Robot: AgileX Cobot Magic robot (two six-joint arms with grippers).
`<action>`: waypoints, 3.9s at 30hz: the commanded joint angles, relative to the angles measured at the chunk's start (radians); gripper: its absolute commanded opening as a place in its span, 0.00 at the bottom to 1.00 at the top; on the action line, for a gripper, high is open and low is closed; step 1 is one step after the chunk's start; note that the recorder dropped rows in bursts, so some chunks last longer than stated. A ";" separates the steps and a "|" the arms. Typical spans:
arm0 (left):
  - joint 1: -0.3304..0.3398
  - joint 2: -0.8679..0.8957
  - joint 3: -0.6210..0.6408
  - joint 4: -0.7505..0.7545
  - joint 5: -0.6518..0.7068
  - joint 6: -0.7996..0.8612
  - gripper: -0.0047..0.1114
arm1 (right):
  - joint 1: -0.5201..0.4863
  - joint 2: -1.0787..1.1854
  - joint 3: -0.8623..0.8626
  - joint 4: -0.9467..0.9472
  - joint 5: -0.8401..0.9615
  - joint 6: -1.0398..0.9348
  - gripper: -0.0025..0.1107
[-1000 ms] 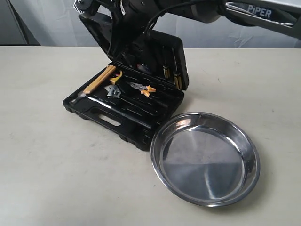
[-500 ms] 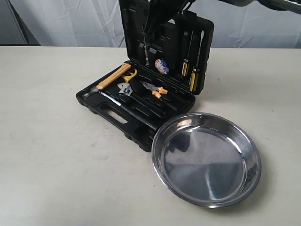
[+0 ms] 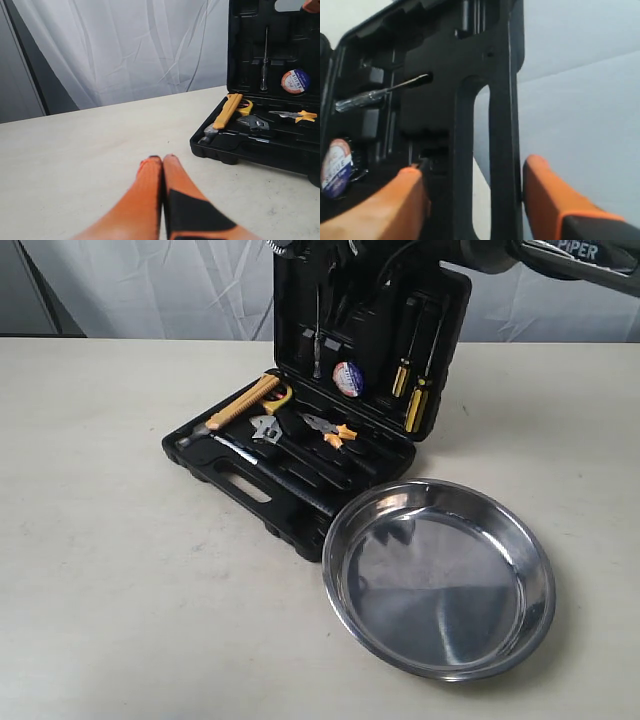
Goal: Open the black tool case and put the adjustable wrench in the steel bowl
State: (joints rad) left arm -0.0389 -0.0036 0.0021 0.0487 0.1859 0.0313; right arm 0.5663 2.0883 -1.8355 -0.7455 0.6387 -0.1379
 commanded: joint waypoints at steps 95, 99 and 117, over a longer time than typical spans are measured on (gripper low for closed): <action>-0.004 0.004 -0.002 -0.002 -0.007 -0.001 0.04 | 0.013 0.400 -0.115 0.877 0.282 -0.163 0.44; -0.004 0.004 -0.002 -0.002 -0.007 -0.001 0.04 | 0.027 0.400 -0.115 0.879 0.301 -0.169 0.04; -0.004 0.004 -0.002 -0.002 -0.007 -0.001 0.04 | 0.035 0.216 -0.115 0.886 0.225 -0.183 0.02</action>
State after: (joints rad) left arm -0.0389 -0.0036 0.0021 0.0487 0.1859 0.0313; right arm 0.6030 2.3654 -1.9446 0.1368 0.8839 -0.3202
